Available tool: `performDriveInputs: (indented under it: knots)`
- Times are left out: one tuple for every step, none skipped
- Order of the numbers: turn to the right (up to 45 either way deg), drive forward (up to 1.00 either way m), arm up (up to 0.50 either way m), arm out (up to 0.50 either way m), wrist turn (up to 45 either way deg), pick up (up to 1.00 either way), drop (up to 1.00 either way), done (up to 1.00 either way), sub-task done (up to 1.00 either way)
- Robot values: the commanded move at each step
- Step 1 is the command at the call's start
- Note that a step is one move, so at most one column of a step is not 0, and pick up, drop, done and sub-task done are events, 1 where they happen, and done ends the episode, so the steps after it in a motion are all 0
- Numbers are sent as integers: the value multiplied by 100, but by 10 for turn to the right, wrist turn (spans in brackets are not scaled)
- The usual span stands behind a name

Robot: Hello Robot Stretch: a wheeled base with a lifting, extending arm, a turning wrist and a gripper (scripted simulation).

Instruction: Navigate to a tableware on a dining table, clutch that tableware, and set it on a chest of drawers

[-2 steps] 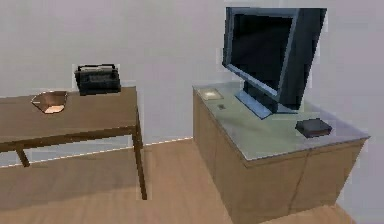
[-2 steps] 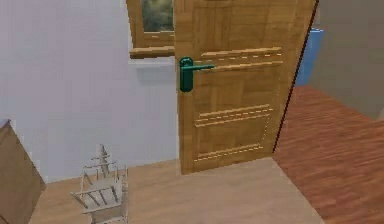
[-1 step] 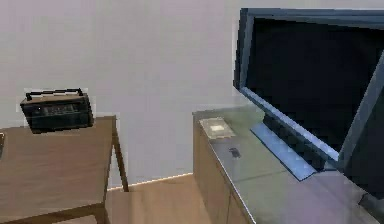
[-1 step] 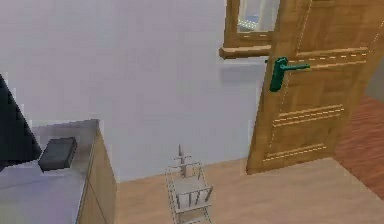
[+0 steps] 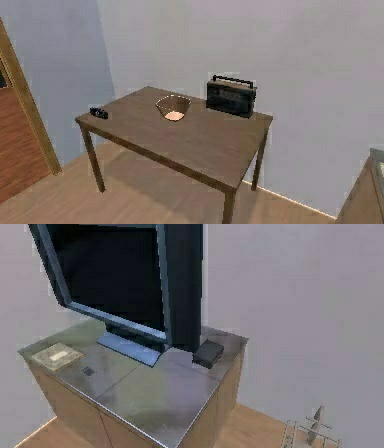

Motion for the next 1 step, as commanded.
performDriveInputs:
  knots:
    - [0, 30, 0, 0, 0, 0, 0, 0, 0]
